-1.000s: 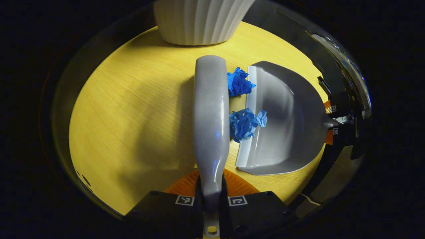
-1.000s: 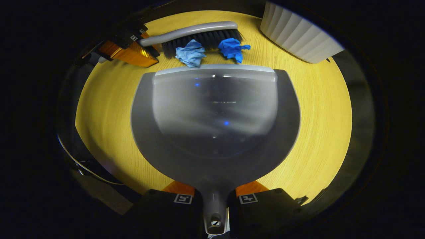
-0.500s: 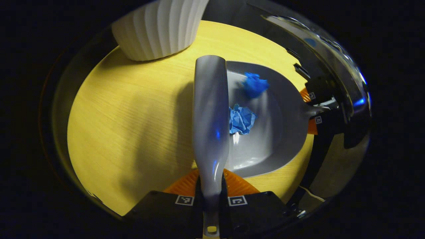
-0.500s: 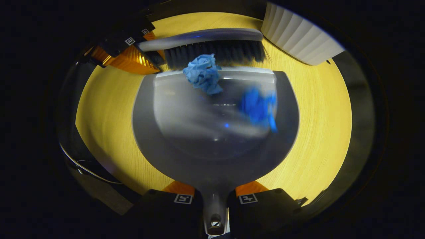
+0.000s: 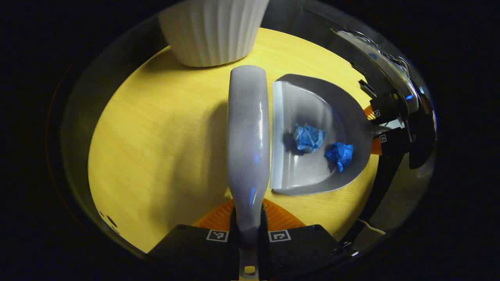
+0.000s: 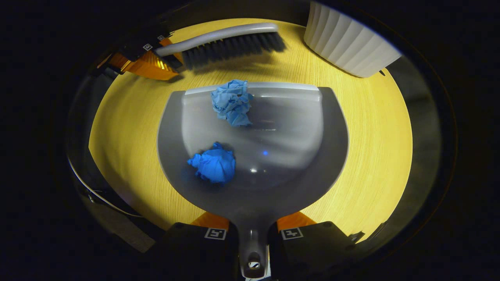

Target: Pick up the small broom and dustpan from the desktop, sweep the trash into the dustpan with the broom, and then empty the trash into the garbage bin.

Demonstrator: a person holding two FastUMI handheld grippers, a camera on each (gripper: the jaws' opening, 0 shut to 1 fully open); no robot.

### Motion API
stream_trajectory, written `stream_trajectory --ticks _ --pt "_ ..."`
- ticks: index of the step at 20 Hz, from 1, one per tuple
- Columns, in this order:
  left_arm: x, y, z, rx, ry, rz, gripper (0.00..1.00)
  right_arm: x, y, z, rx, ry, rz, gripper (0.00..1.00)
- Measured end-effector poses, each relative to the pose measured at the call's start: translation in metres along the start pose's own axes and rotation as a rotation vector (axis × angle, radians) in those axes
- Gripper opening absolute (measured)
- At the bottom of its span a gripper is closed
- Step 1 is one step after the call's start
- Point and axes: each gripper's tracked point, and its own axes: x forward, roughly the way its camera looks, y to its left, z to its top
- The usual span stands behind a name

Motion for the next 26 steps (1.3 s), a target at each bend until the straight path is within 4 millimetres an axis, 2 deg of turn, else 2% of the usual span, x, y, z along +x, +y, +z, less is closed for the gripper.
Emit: stream_trajectory --ticks 1,2,3,4,5,6,7,9,10,12,14,18,23,26 --pt "0.004 0.009 -0.01 -0.056 0.011 0.025 0.23 0.001 -0.001 0.0 0.013 -0.012 -0.006 0.35" --pt "0.006 0.017 -0.022 -0.117 0.025 0.051 0.23 0.002 -0.001 0.001 0.029 -0.025 -0.008 0.29" --pt "0.008 0.027 -0.036 -0.174 0.038 0.08 0.23 0.001 0.001 -0.002 0.048 -0.028 -0.005 0.36" --pt "0.013 0.034 -0.047 -0.225 0.051 0.102 0.23 0.002 0.001 -0.003 0.064 -0.024 0.0 0.35" --pt "0.023 0.032 -0.053 -0.266 0.062 0.108 0.22 0.004 -0.001 -0.002 0.077 -0.027 0.005 0.33" --pt "0.027 0.028 -0.056 -0.288 0.068 0.108 0.23 0.003 -0.002 0.001 0.087 -0.028 0.007 0.26" --pt "0.031 0.025 -0.051 -0.291 0.036 0.106 0.23 0.003 0.0 0.003 0.096 -0.036 0.007 0.33" --pt "0.039 0.021 -0.052 -0.287 0.047 0.114 0.19 0.002 0.002 0.003 0.109 -0.052 0.017 0.33" --pt "0.041 0.021 -0.053 -0.272 0.063 0.118 0.27 -0.002 0.002 0.005 0.115 -0.057 0.028 0.33" --pt "0.037 0.021 -0.049 -0.24 0.087 0.107 0.22 -0.005 -0.002 0.007 0.116 -0.063 0.032 0.33" --pt "0.036 0.022 -0.049 -0.23 0.101 0.097 0.22 -0.001 -0.001 0.006 0.12 -0.079 0.001 0.33" --pt "0.036 0.023 -0.051 -0.208 0.09 0.082 0.23 -0.004 0.009 0.009 0.218 -0.146 0.004 0.33" --pt "0.036 0.027 -0.052 -0.176 0.094 0.065 0.22 0.021 0.019 0.01 0.283 -0.242 -0.006 0.33" --pt "0.035 0.027 -0.051 -0.17 0.099 0.057 0.22 0.025 0.017 0.017 0.304 -0.281 -0.027 0.33"
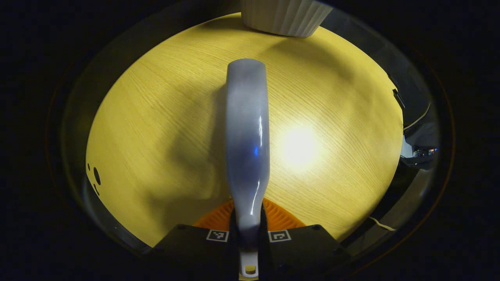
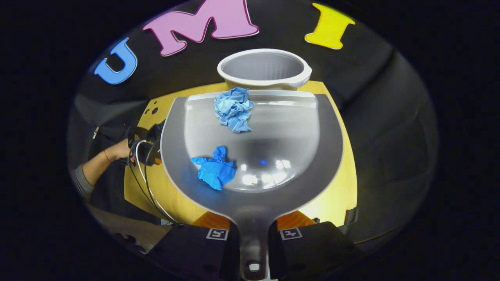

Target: Pick up the small broom and dustpan from the desktop, sweep the trash into the dustpan with the broom, and then empty the trash into the garbage bin.

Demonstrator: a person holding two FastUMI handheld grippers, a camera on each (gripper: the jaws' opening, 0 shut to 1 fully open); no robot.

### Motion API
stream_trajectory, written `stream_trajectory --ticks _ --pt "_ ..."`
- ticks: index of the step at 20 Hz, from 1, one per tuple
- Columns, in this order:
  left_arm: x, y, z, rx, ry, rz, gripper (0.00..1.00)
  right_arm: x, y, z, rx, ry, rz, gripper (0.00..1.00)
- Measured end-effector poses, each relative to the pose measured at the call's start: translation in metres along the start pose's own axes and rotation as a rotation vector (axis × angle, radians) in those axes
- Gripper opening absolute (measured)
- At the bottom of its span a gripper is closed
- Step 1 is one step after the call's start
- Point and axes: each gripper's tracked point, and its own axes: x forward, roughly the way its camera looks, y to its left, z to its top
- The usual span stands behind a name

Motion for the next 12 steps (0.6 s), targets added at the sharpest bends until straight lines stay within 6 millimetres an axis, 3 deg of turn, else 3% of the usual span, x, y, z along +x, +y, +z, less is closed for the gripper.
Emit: stream_trajectory --ticks 4,8,12 --pt "0.001 0.002 -0.001 0.014 0.023 -0.001 0.23 0.02 -0.007 0.019 -0.007 -0.055 -0.088 0.33" --pt "0.002 0.001 -0.001 0.008 0.022 -0.009 0.22 0.032 0.0 0.028 0.037 -0.074 -0.139 0.33" --pt "0.001 0.002 -0.002 0.007 0.023 -0.018 0.22 0.025 -0.024 0.039 -0.045 -0.048 -0.284 0.33"
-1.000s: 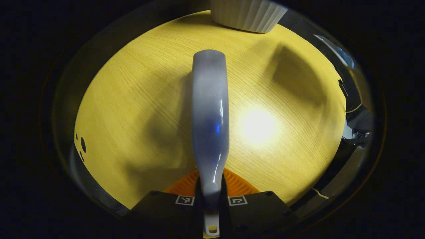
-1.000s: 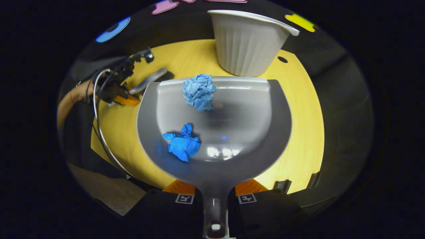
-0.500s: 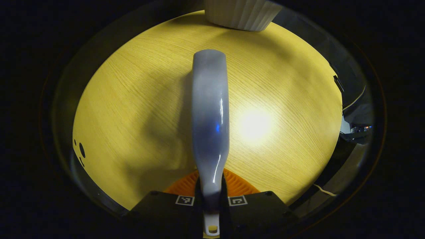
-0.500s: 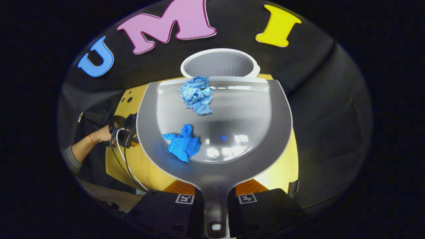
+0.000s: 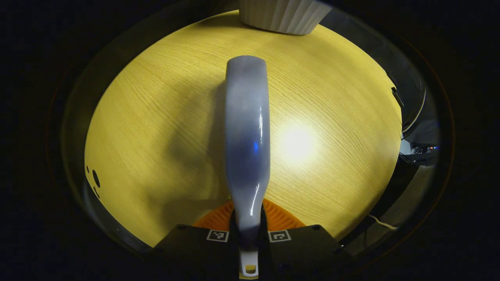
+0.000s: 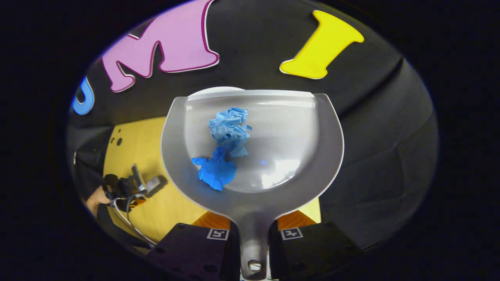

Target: Pick up the small broom and dustpan from the desktop, sweep the trash into the dustpan with the broom, and then empty the trash into the garbage bin.

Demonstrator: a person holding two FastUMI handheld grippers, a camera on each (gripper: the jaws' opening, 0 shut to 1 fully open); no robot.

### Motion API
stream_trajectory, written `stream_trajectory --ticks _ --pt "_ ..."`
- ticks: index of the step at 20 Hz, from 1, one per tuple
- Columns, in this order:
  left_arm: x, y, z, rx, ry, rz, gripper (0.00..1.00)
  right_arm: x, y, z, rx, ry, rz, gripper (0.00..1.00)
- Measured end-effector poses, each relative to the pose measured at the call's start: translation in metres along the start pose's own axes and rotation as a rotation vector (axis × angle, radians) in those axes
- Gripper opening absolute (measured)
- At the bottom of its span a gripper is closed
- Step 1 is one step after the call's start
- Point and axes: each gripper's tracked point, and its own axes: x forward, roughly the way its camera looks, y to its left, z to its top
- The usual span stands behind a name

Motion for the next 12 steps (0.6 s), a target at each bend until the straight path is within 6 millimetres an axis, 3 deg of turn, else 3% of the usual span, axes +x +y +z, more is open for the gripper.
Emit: stream_trajectory --ticks 6,12 --pt "0.0 0.0 0.001 -0.004 -0.008 -0.003 0.22 -0.024 -0.024 0.021 -0.267 -0.108 -0.284 0.33" --pt "0.001 0.0 0.001 -0.006 -0.009 -0.009 0.22 -0.035 -0.041 0.037 -0.542 -0.2 -0.496 0.33"
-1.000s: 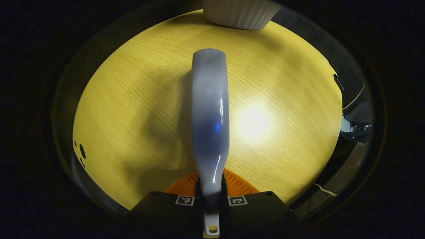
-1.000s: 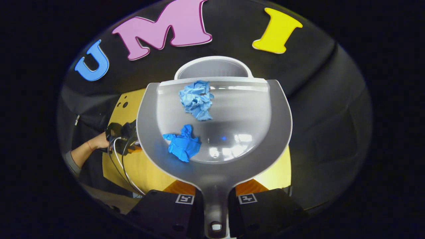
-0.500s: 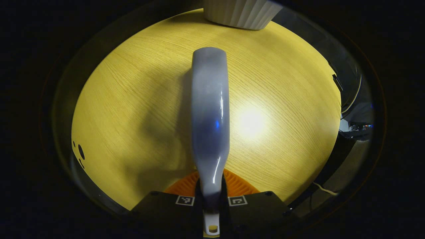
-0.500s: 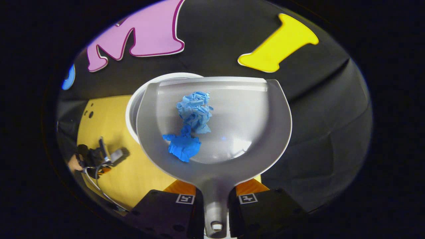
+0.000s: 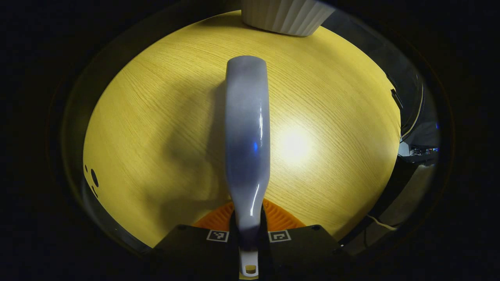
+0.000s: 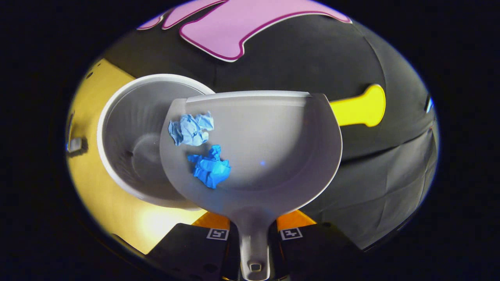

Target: Pick up the small broom and dustpan from the desktop, sweep the trash into the dustpan with the broom, and then empty the trash into the garbage bin.

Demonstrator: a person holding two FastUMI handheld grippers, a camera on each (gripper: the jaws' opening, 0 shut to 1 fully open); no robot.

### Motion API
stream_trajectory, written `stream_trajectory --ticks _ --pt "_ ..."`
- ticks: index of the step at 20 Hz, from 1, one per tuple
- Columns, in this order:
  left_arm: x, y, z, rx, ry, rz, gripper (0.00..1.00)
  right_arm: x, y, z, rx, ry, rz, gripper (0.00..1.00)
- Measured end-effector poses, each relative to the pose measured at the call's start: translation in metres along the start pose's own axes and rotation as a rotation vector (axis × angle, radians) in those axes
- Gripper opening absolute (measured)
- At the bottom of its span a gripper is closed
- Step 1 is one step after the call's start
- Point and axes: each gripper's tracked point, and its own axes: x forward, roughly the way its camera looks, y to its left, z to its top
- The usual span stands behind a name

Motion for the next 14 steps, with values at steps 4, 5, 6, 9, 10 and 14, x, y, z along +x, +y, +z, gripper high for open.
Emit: stream_trajectory --ticks 4,5,6,9,10,14 --pt "0.001 0.0 0.0 -0.003 0.0 0.002 0.22 -0.006 -0.018 0.012 -0.202 -0.089 -0.165 0.33" --pt "0.001 0.0 0.001 -0.004 -0.001 0.002 0.22 -0.005 -0.022 0.016 -0.251 -0.108 -0.189 0.33" --pt "0.002 0.0 0.0 -0.004 -0.001 0.002 0.22 -0.004 -0.024 0.019 -0.297 -0.125 -0.213 0.33" --pt "0.002 -0.001 0.0 -0.007 -0.002 0.005 0.22 -0.005 -0.03 0.025 -0.38 -0.153 -0.256 0.33" --pt "0.002 -0.001 0.0 -0.009 -0.002 0.005 0.22 -0.007 -0.031 0.026 -0.401 -0.155 -0.264 0.33" --pt "0.003 -0.001 0.001 -0.014 -0.002 0.007 0.22 -0.014 -0.049 0.023 -0.525 -0.163 -0.293 0.33"
